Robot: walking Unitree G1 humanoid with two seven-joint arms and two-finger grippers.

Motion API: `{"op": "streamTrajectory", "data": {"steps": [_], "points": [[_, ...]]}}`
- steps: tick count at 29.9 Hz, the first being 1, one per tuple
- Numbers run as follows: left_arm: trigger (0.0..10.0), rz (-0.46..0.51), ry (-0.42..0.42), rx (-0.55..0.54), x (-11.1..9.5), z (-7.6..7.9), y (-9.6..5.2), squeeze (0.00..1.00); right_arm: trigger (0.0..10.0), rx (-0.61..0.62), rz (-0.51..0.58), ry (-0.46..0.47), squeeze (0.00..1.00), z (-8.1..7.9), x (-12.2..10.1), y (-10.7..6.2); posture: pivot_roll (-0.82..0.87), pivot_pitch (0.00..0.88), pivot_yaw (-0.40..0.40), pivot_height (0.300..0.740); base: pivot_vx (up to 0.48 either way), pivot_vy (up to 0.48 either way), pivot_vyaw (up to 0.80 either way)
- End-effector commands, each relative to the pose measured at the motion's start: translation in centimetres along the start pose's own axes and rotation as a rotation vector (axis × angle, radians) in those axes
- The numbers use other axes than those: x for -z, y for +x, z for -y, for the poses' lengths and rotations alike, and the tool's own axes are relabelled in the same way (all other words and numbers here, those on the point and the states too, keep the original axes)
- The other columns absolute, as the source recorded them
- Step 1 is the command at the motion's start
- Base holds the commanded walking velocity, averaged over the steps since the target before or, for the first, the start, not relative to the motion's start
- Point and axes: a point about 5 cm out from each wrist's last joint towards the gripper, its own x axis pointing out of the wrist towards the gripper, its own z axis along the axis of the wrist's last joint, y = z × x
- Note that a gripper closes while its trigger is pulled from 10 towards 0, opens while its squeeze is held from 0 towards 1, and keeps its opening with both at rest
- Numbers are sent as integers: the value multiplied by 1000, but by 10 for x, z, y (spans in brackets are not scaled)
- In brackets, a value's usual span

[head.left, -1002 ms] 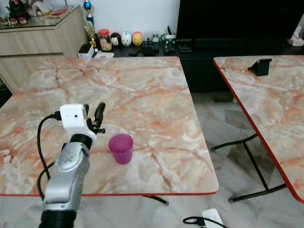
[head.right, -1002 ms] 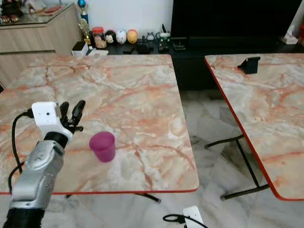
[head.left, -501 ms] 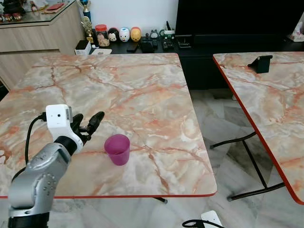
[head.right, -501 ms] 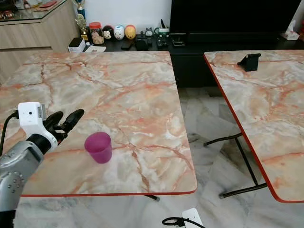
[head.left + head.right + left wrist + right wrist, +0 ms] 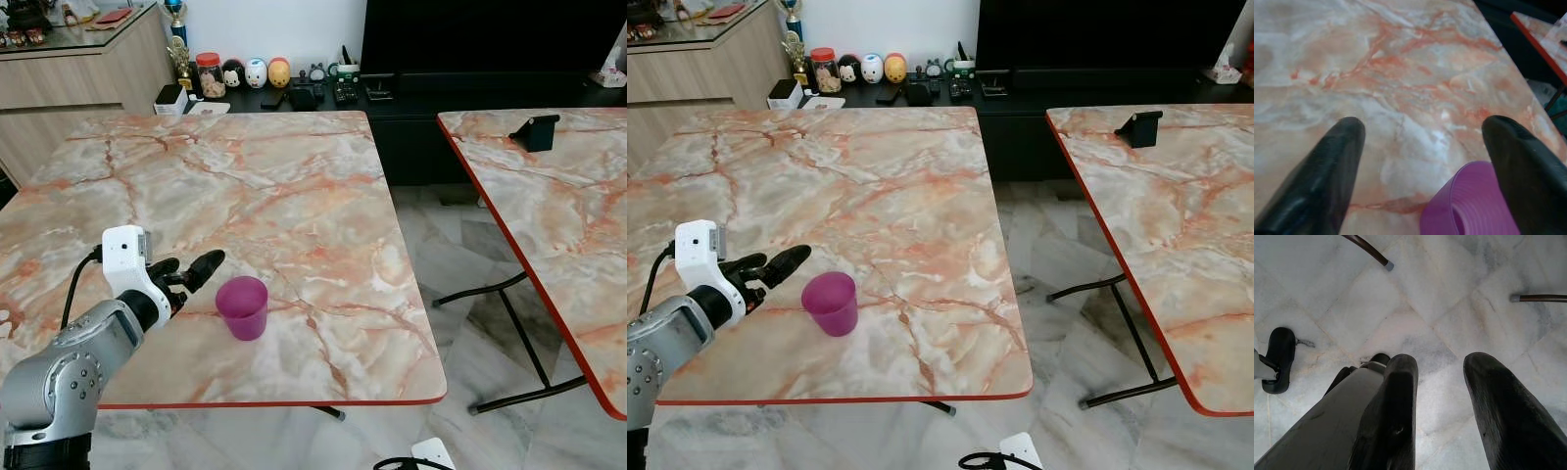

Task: Setting the table

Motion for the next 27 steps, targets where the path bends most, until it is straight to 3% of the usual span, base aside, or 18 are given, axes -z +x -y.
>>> {"op": "streamTrajectory", "data": {"steps": [1,2,3,4,5,11,27], "points": [[10000,-11,38,-9,-5,0,-1,1000,10000,-5,-13,-12,0,-3,3,-1,64,0,26,740,0,0,0],[10000,-14,38,-10,-5,0,-1,949,10000,-5,-13,-12,0,-3,3,-1,64,0,27,740,0,0,0],[10000,-24,39,-5,-4,0,-1,561,10000,-6,-12,-13,0,-3,3,-1,65,0,27,740,0,0,0],[10000,-24,39,-5,-4,0,-1,561,10000,-6,-12,-13,0,-3,3,-1,65,0,27,740,0,0,0],[10000,-70,54,7,2,1,-2,0,10000,-6,-10,-13,0,-4,2,0,64,0,27,740,0,0,0],[10000,-93,31,21,9,4,-2,0,10000,-6,-1,-12,0,-5,0,0,61,0,31,740,0,0,0],[10000,-157,100,104,19,19,-2,0,10000,-3,16,-14,0,-4,-5,1,62,0,27,740,0,0,0]]}}
